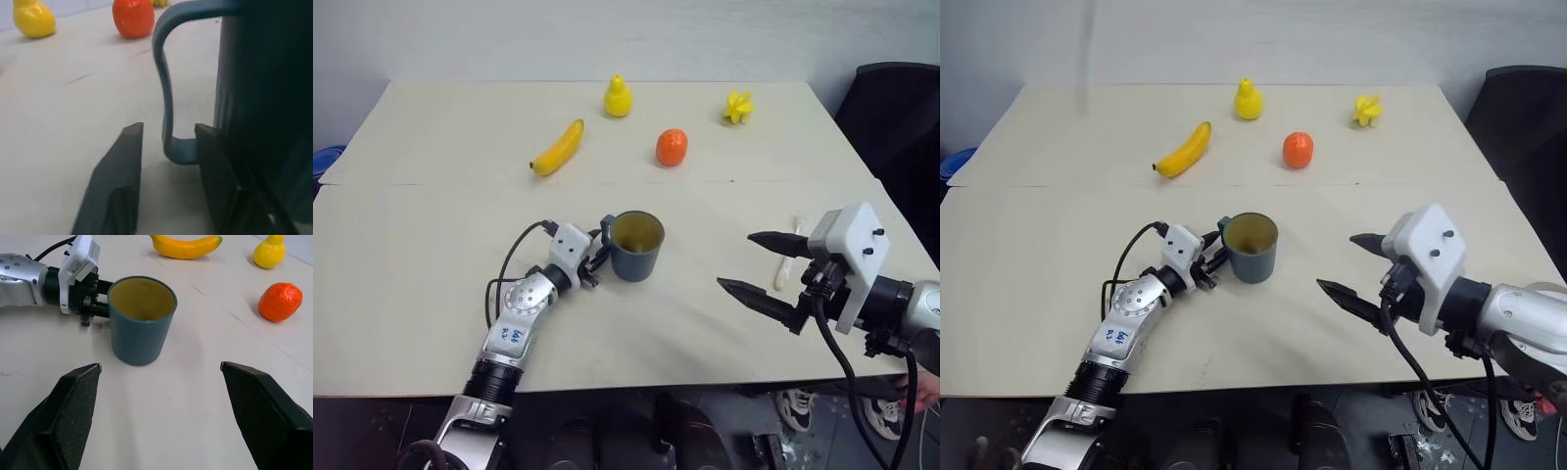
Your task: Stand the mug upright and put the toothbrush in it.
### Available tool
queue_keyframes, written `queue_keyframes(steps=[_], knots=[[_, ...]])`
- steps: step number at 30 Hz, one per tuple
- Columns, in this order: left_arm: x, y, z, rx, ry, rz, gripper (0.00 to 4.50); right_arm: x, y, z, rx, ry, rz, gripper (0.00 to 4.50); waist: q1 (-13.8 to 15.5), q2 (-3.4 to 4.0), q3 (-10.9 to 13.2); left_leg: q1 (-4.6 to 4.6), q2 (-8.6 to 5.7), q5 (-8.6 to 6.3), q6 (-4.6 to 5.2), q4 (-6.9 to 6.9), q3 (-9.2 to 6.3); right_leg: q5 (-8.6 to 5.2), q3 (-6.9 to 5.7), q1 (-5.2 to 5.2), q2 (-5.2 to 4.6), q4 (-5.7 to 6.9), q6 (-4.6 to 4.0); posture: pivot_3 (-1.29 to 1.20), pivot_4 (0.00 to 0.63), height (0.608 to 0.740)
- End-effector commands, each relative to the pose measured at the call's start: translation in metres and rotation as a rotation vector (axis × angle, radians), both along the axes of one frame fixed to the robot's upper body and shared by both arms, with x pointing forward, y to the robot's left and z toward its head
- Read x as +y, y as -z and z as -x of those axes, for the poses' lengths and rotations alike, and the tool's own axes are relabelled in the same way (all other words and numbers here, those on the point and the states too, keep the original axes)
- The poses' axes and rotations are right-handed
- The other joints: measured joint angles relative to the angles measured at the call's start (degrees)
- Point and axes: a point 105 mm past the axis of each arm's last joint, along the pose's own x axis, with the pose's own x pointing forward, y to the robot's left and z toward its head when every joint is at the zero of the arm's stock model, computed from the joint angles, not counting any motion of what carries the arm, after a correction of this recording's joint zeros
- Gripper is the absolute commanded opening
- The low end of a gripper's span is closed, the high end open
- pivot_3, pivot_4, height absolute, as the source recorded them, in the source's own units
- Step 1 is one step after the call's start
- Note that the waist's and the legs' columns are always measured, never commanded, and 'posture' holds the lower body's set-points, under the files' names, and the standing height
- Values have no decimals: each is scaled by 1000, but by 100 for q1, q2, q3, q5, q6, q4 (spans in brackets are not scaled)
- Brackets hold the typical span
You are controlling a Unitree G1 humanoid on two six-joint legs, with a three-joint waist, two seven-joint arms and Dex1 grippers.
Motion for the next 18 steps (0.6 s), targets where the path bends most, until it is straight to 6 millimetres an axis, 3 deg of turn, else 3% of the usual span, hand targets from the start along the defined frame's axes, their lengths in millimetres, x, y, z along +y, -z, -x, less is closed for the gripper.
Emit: queue_keyframes(steps=[1,2,6,10,14,15,18], knots=[[17,-25,8,-33,12,0,3133,0,-4,1,-31,-15,13,4072,-15,0,0,2,0,0,0,-1,0,0,-1,0,1,-1,0,0,150,740],[22,-30,12,-33,36,-16,3433,0,-3,0,-29,-16,12,4072,-21,0,0,1,2,0,-1,-3,2,0,2,-2,3,0,-1,0,150,740],[62,-51,25,64,117,-63,3433,-7,3,-5,-15,13,6,4072,-23,0,0,5,4,0,-4,0,1,-3,0,-7,8,6,-5,0,150,740],[94,-87,62,297,426,-175,3433,-33,14,-27,-3,191,-38,4072,-33,-3,1,4,0,-6,-23,9,12,-13,-11,-14,28,17,-23,0,150,740],[84,-131,84,347,653,-195,3433,-72,23,-58,-2,455,-100,4072,21,16,7,-3,-6,-5,-28,11,23,-21,-21,-15,19,22,-34,0,150,740],[76,-145,92,329,738,-213,3623,-85,23,-68,-12,546,-122,4424,21,16,7,-8,-16,-5,-29,11,23,-21,-22,-14,20,21,-33,0,150,740],[57,-159,99,268,866,-327,4291,-114,29,-91,-20,765,-151,4500,-31,19,9,-11,-24,-4,-31,9,33,-18,-20,-14,20,15,-28,0,150,740]])
